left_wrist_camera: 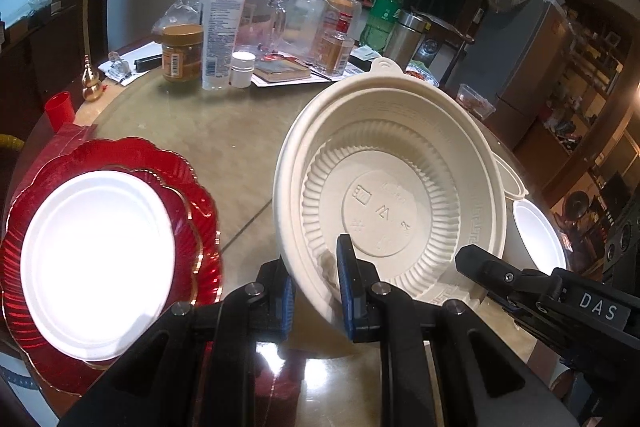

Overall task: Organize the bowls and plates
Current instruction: 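Lift the beige bowl and carry it toward the red plate stack, then lower the beige bowl into the white bowl on the red plates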

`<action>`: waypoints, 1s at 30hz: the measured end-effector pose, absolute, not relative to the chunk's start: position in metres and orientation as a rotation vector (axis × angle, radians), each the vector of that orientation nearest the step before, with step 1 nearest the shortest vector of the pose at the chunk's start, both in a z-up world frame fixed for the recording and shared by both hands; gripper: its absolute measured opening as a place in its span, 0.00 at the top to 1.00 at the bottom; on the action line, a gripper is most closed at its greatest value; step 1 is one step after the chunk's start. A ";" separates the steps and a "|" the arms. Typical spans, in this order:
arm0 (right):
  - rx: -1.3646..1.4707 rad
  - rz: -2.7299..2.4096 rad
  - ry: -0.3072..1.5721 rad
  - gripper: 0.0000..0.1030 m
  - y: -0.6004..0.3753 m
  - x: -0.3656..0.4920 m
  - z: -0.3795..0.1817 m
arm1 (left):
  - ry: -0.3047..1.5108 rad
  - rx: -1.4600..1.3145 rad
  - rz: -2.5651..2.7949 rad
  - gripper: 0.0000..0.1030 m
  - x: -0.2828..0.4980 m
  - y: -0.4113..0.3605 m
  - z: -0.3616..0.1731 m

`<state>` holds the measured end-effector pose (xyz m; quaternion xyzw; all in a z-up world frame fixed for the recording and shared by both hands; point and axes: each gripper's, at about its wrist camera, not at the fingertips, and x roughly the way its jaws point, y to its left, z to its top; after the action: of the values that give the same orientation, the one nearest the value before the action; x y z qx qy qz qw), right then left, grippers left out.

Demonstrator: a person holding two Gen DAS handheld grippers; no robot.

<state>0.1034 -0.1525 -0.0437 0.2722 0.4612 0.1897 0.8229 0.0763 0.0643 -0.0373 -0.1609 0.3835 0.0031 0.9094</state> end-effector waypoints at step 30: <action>0.492 0.618 0.994 0.91 -0.062 0.099 -0.027 | 0.725 -0.429 0.145 0.83 0.037 0.146 -0.020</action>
<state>0.0991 -0.0622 -0.0269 0.2300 0.4643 0.2887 0.8051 0.0367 0.1463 -0.0205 -0.2081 0.3515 0.0704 0.9101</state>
